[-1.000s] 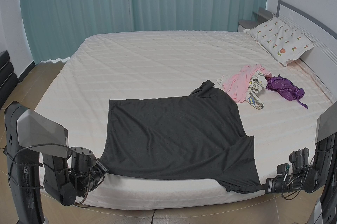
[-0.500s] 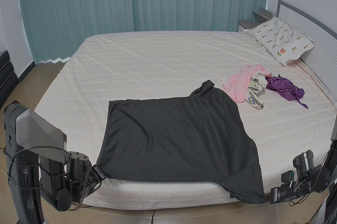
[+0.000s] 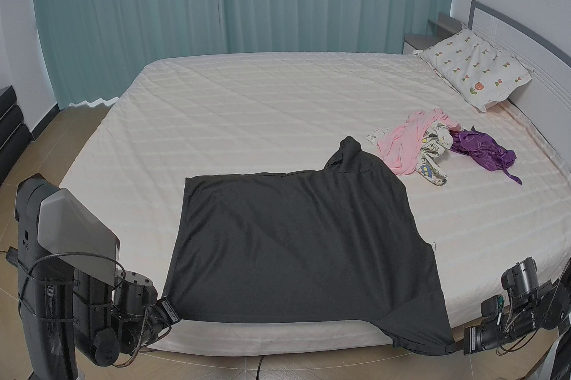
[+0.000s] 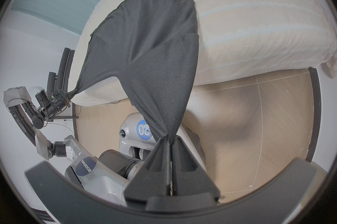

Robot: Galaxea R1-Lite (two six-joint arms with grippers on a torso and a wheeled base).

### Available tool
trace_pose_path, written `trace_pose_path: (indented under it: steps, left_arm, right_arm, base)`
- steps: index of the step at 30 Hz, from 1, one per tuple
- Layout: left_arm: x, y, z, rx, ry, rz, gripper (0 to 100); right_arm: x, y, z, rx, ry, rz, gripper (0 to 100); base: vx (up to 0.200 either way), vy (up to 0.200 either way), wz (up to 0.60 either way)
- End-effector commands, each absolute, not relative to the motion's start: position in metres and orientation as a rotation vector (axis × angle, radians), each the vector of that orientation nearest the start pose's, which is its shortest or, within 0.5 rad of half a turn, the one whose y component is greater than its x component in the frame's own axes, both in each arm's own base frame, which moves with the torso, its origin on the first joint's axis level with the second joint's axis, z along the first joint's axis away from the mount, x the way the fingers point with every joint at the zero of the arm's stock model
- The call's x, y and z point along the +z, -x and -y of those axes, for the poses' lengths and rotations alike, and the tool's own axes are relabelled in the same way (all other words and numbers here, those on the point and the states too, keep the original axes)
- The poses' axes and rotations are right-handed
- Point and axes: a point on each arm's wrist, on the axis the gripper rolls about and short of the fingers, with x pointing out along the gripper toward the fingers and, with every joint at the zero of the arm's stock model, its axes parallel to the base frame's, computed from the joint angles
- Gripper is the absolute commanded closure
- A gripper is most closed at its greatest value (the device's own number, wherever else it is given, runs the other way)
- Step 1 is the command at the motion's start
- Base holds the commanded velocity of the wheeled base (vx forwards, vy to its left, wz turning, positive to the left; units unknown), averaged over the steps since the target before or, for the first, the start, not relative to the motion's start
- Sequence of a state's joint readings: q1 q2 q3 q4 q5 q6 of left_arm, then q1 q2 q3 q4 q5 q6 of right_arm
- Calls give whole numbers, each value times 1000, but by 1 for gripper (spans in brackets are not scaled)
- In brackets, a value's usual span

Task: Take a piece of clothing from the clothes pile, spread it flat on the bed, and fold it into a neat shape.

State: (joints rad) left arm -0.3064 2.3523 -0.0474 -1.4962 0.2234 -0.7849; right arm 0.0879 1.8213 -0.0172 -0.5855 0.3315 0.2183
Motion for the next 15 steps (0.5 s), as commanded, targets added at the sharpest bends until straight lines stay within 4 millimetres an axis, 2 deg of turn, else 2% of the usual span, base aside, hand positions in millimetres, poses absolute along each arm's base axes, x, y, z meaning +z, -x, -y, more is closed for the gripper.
trace_pose_path:
  steps: [1,11,15]
  left_arm:
    - [-43,-201,59,232,480,-808,100]
    - [-49,-189,63,229,403,-924,100]
    - [-49,-190,63,226,403,-922,100]
  right_arm:
    - [7,-133,-20,214,-313,-1295,100]
    - [6,-131,-19,197,-279,-1313,100]
    - [10,-138,-20,203,-282,-1273,100]
  base:
    - [0,0,0]
    - [0,0,0]
    - [0,0,0]
